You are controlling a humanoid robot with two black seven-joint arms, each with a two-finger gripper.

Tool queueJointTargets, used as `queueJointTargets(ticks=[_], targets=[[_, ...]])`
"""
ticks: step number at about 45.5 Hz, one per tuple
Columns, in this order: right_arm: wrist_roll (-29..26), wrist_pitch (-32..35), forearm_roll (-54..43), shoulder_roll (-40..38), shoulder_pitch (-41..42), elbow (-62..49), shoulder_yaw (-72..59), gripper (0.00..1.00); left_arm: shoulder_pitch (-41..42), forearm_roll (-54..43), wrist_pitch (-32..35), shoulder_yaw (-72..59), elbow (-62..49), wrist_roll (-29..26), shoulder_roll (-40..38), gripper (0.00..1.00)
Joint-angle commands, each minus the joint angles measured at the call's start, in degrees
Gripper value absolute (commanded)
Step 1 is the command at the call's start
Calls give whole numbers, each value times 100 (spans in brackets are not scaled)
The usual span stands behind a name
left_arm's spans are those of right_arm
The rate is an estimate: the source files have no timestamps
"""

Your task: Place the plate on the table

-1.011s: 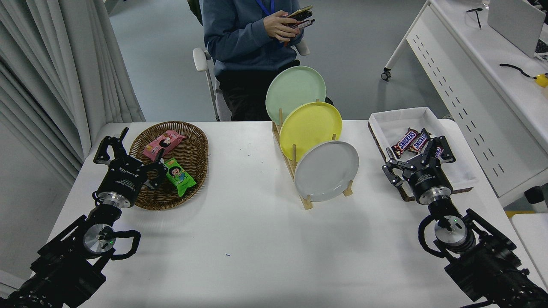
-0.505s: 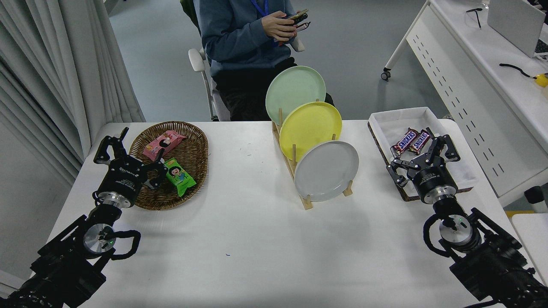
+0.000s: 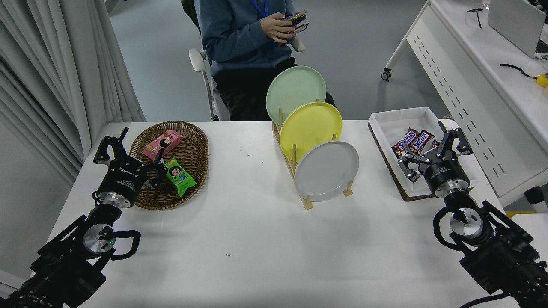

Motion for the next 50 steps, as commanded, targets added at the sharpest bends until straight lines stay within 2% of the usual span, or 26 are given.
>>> queueJointTargets(ticks=[1,26,41,50], targets=[[-11,-104,102,-189,28,-30,0,100,0,0,0,1,-4,0,-1,100],[-37,-69,120,-382,318,-21,-227,100,0,0,0,-7,-4,0,-1,100],[-37,-61,322,-901,1258,57,-3179,100,0,0,0,1,5,0,-1,100],[-37,19,322,-1586,1408,936,-4332,100,0,0,0,1,4,0,-1,100]])
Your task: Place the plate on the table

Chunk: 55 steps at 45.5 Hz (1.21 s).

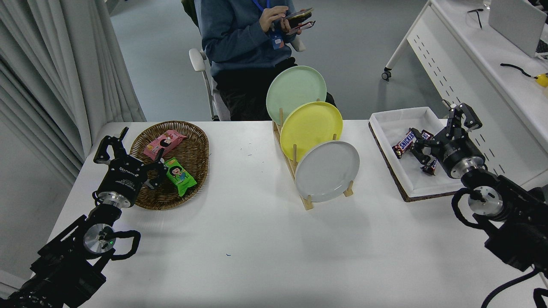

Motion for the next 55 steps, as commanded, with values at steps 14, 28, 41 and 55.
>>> queueJointTargets(ticks=[14,28,41,55], targets=[[-29,532,1063,-1237,578,1652,-2526,100,0,0,0,2,5,0,0,100],[-371,391,2592,-1237,1000,1836,-3467,100,0,0,0,2,-4,0,0,100],[-1382,171,2523,-1606,1694,2311,-3476,100,0,0,0,2,5,0,0,100],[-1461,-320,2611,-1527,2152,2268,-3634,100,0,0,0,2,5,0,0,100]])
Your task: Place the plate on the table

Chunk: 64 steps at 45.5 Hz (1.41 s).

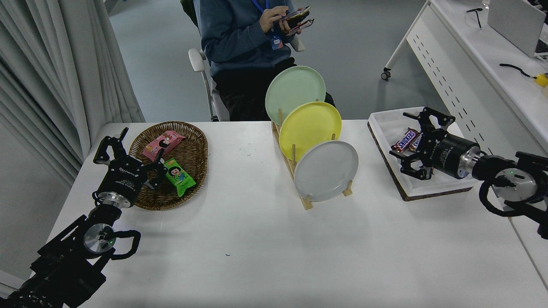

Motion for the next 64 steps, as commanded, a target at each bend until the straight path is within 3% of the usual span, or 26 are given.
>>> queueJointTargets(ticks=[1,15,28,34,64], targets=[[-256,-561,95,38,385,45,-118,100,-8,0,0,-9,-3,0,-1,100],[-1452,-914,350,670,578,107,-48,100,0,0,0,-9,-3,0,-1,100],[-1443,-1247,218,1303,745,54,-136,100,0,0,0,0,-3,0,-1,100],[-1443,-1529,-370,1479,868,27,-136,100,0,0,0,0,-3,0,-1,100],[-1443,-1573,-828,2455,816,-975,-268,100,0,0,0,0,-3,0,-1,100]])
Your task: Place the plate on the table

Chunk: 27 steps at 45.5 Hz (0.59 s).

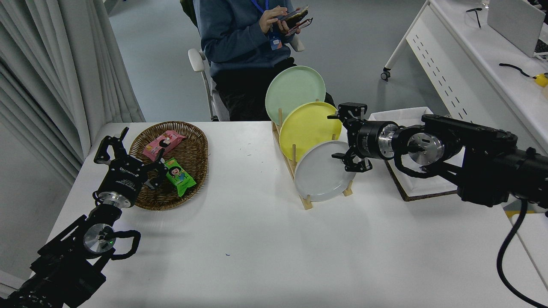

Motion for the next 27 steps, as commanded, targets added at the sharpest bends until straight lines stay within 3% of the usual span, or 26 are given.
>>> queueJointTargets(ticks=[1,27], targets=[[-4,-17,-67,285,-33,-304,-22,100,0,0,0,3,7,0,0,100],[-4,-34,65,277,-261,-409,400,100,0,0,0,3,-2,0,0,100]])
